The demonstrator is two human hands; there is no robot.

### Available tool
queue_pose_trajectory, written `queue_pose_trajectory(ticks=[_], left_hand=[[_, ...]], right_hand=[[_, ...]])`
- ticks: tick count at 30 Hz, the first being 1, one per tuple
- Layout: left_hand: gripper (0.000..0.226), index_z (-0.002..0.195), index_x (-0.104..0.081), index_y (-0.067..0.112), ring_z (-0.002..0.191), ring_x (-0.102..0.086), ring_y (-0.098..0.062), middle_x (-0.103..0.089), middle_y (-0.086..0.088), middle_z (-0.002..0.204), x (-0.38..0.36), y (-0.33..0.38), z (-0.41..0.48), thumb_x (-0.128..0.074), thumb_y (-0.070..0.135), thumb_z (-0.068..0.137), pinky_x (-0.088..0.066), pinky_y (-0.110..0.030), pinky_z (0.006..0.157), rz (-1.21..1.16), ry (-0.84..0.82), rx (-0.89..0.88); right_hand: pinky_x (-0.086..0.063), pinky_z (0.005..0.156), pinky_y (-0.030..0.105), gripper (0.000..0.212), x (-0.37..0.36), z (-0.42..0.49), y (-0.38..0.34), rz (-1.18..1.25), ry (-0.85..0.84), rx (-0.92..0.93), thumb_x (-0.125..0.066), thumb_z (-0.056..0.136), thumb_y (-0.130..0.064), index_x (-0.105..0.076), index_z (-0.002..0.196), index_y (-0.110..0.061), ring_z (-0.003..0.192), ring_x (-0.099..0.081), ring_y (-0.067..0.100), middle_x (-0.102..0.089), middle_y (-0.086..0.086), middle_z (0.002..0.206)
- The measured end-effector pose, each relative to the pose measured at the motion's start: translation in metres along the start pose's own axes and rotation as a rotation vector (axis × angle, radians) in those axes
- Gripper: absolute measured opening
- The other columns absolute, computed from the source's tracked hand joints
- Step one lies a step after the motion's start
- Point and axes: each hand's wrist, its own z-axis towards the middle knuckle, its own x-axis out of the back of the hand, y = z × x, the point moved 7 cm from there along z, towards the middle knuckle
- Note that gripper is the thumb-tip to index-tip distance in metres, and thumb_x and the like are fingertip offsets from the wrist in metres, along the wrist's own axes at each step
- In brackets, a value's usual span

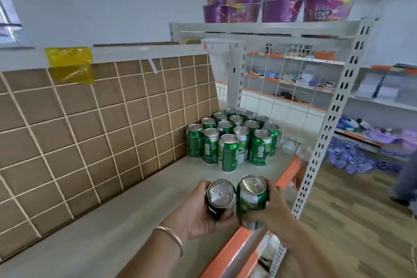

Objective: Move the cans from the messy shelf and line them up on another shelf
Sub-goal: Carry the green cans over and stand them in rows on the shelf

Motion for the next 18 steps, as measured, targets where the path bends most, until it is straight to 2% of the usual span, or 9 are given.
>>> queue_pose_trajectory(ticks=[3, 6, 8, 10, 11, 13, 15, 16, 18], left_hand=[[0.025, 0.077, -0.060, 0.011, 0.056, -0.047, -0.017, -0.061, -0.011, 0.068, -0.012, 0.016, 0.039, -0.046, 0.030, 0.084, -0.060, -0.042, 0.066, -0.018, 0.055, -0.037], [0.030, 0.080, -0.060, 0.011, 0.047, -0.046, -0.013, -0.060, -0.008, 0.063, -0.025, 0.027, 0.067, -0.047, 0.037, 0.087, -0.059, -0.044, 0.073, -0.025, 0.119, -0.049], [0.043, 0.084, -0.060, 0.010, 0.043, -0.046, -0.010, -0.058, -0.006, 0.062, -0.030, 0.031, 0.080, -0.045, 0.050, 0.088, -0.061, -0.039, 0.064, 0.012, 0.156, -0.053], [0.069, 0.090, -0.062, 0.008, 0.040, -0.045, -0.009, -0.058, -0.005, 0.063, -0.031, 0.036, 0.091, -0.033, 0.071, 0.083, -0.059, -0.034, 0.056, 0.127, 0.215, -0.064], [0.085, 0.095, -0.063, 0.008, 0.040, -0.045, -0.009, -0.060, -0.005, 0.065, -0.027, 0.037, 0.095, -0.023, 0.080, 0.076, -0.058, -0.034, 0.057, 0.219, 0.250, -0.071], [0.101, 0.106, -0.061, 0.012, 0.044, -0.045, -0.012, -0.066, -0.010, 0.075, -0.014, 0.042, 0.096, -0.014, 0.089, 0.059, -0.057, -0.035, 0.061, 0.397, 0.355, -0.105], [0.082, 0.113, -0.051, 0.028, 0.054, -0.053, -0.016, -0.068, -0.011, 0.088, -0.007, 0.052, 0.094, -0.019, 0.086, 0.066, -0.057, -0.032, 0.062, 0.531, 0.462, -0.209], [0.066, 0.116, -0.047, 0.033, 0.059, -0.055, -0.016, -0.066, -0.009, 0.092, -0.005, 0.057, 0.094, -0.024, 0.080, 0.075, -0.057, -0.030, 0.062, 0.567, 0.515, -0.286], [0.045, 0.117, -0.048, 0.034, 0.060, -0.054, -0.010, -0.061, 0.001, 0.093, -0.006, 0.063, 0.096, -0.043, 0.064, 0.084, -0.056, -0.028, 0.060, 0.573, 0.534, -0.427]], right_hand=[[-0.041, 0.098, 0.036, 0.085, 0.019, 0.049, 0.007, -0.057, -0.024, 0.004, -0.083, 0.046, 0.005, -0.045, 0.109, -0.037, 0.107, -0.045, 0.022, -0.041, 0.001, 0.111], [-0.044, 0.098, 0.039, 0.091, 0.033, 0.091, 0.010, -0.056, -0.100, 0.023, -0.081, 0.051, 0.005, -0.041, 0.118, -0.041, 0.108, -0.049, 0.023, -0.044, 0.002, 0.115], [-0.048, 0.087, 0.029, 0.086, 0.038, 0.112, 0.012, -0.064, -0.173, 0.048, -0.080, 0.052, 0.004, -0.041, 0.110, -0.047, 0.106, -0.054, 0.020, -0.051, -0.001, 0.115], [-0.047, 0.082, 0.017, 0.078, 0.043, 0.129, 0.011, -0.128, -0.210, 0.114, -0.083, 0.053, -0.002, -0.047, 0.109, -0.043, 0.106, -0.058, 0.015, -0.059, -0.008, 0.114], [-0.046, 0.089, 0.020, 0.080, 0.044, 0.137, 0.012, -0.173, -0.214, 0.140, -0.086, 0.055, -0.010, -0.045, 0.116, -0.043, 0.114, -0.055, 0.016, -0.057, -0.009, 0.120], [-0.034, 0.107, 0.036, 0.098, 0.049, 0.148, 0.012, -0.381, -0.208, 0.140, -0.086, 0.061, -0.033, -0.028, 0.140, -0.039, 0.134, -0.034, 0.022, -0.035, -0.002, 0.140], [-0.026, 0.112, 0.043, 0.108, 0.056, 0.155, 0.010, -0.595, -0.199, 0.149, -0.081, 0.066, -0.045, -0.010, 0.147, -0.040, 0.139, -0.022, 0.026, -0.017, 0.002, 0.148], [-0.028, 0.112, 0.043, 0.110, 0.058, 0.157, 0.006, -0.596, -0.221, 0.162, -0.081, 0.067, -0.044, -0.006, 0.148, -0.041, 0.139, -0.024, 0.027, -0.016, 0.003, 0.151], [-0.035, 0.108, 0.040, 0.113, 0.058, 0.160, 0.001, -0.538, -0.259, 0.199, -0.081, 0.070, -0.035, 0.001, 0.147, -0.044, 0.132, -0.040, 0.023, -0.025, 0.002, 0.150]])
